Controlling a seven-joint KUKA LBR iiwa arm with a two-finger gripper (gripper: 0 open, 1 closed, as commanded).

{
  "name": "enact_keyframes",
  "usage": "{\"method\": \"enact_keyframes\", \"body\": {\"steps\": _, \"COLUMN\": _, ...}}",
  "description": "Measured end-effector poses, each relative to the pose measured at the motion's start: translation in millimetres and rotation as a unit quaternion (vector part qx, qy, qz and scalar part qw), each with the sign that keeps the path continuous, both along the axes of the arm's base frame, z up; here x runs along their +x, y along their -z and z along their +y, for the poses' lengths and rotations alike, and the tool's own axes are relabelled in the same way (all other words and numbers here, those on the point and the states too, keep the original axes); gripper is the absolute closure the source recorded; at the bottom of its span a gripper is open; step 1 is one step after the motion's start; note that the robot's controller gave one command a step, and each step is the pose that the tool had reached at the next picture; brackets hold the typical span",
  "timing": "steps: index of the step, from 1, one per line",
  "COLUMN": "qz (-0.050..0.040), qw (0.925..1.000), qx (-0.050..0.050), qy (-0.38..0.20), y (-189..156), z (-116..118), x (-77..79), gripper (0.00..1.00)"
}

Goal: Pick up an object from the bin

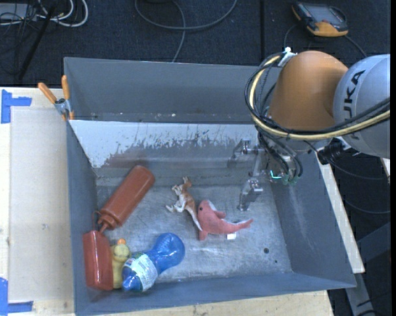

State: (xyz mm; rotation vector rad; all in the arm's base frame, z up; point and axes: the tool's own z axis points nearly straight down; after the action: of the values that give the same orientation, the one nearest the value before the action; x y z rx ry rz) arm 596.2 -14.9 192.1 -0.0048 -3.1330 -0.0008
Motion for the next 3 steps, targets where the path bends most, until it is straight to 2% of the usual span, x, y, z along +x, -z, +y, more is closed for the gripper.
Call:
{"method": "enact_keyframes", "body": {"steps": 1, "qz": -0.0039, "qw": 1.0000, "qx": 0.000, "qy": 0.000, "y": -4.6, "z": 0.0, "x": 1.5, "gripper": 0.00}}
{"method": "enact_keyframes", "body": {"steps": 2, "qz": -0.0053, "qw": 0.9992, "qx": 0.000, "qy": 0.039, "y": 64.0, "z": 14.1, "x": -21.7, "gripper": 0.00}}
{"method": "enact_keyframes", "body": {"steps": 3, "qz": -0.0010, "qw": 0.9989, "qx": 0.000, "qy": 0.048, "y": 98.9, "z": 16.8, "x": -29.9, "gripper": 0.00}}
